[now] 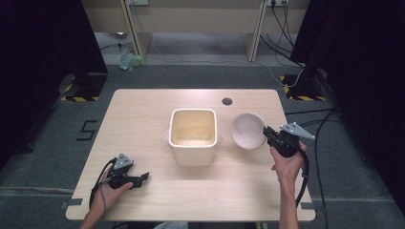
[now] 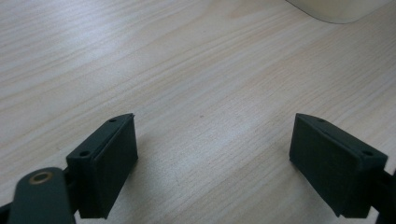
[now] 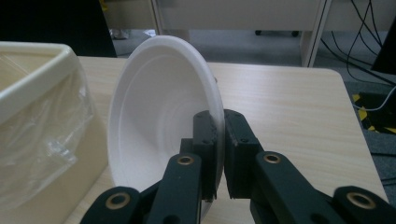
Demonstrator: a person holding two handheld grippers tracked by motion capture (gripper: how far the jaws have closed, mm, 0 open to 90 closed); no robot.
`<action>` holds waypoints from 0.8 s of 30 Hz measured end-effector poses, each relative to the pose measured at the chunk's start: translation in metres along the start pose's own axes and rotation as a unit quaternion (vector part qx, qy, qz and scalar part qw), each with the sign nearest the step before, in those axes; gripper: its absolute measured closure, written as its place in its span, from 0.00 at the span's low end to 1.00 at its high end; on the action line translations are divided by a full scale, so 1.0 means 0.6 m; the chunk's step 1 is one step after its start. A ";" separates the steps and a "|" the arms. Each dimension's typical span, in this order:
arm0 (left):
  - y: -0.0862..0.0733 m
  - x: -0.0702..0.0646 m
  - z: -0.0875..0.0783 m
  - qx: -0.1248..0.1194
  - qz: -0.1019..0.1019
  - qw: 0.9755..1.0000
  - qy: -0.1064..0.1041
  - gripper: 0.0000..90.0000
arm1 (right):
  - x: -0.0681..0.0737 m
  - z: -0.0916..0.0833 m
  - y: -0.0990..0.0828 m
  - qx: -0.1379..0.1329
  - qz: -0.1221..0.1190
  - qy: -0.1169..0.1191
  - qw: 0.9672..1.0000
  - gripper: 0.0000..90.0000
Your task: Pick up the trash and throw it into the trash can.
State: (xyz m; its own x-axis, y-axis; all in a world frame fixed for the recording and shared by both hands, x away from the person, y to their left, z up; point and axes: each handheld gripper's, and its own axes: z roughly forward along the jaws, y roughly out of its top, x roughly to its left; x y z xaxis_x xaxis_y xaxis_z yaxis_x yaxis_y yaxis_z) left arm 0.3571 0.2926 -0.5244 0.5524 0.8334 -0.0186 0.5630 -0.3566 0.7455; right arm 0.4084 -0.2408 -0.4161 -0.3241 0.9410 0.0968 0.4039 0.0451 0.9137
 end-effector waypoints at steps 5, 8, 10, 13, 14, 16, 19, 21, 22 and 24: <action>0.000 0.000 0.000 0.000 0.000 1.000 0.000 0.16 | 0.006 -0.013 0.015 -0.015 -0.004 0.005 1.000 0.94; 0.000 0.000 0.000 0.000 0.000 1.000 0.000 0.16 | 0.009 -0.018 0.022 -0.021 -0.005 0.009 1.000 0.94; 0.000 0.000 0.000 0.000 0.000 1.000 0.000 0.16 | 0.012 -0.022 0.027 -0.027 -0.007 0.011 1.000 0.94; 0.000 0.000 0.000 0.000 0.000 1.000 0.000 0.16 | 0.019 -0.026 0.035 -0.033 -0.009 0.016 0.999 0.94; 0.000 0.000 0.000 0.000 0.000 1.000 0.000 0.16 | 0.022 -0.028 0.038 -0.036 -0.010 0.019 0.999 0.94; 0.000 0.000 0.000 0.000 0.000 1.000 0.000 0.16 | 0.027 -0.031 0.046 -0.043 -0.010 0.025 0.999 0.94; 0.000 0.000 0.000 0.000 0.000 1.000 0.000 0.16 | 0.041 -0.039 0.064 -0.052 -0.021 0.031 0.998 0.94; 0.000 0.000 0.000 0.000 0.000 1.000 0.000 0.16 | 0.044 -0.041 0.068 -0.055 -0.020 0.035 0.998 0.94; 0.000 0.000 0.000 0.000 0.000 1.000 0.000 0.16 | 0.047 -0.043 0.073 -0.058 -0.025 0.035 0.997 0.94; 0.000 0.000 0.000 0.000 0.000 1.000 0.000 0.16 | 0.053 -0.045 0.081 -0.064 -0.030 0.038 0.997 0.94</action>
State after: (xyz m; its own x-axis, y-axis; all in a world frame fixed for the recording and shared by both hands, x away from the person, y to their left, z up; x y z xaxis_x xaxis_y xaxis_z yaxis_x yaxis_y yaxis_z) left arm 0.3571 0.2926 -0.5244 0.5525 0.8333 -0.0186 0.5629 -0.3565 0.7457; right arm 0.3947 -0.2178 -0.3580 -0.4106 0.9094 0.0660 0.2714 0.0528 0.9610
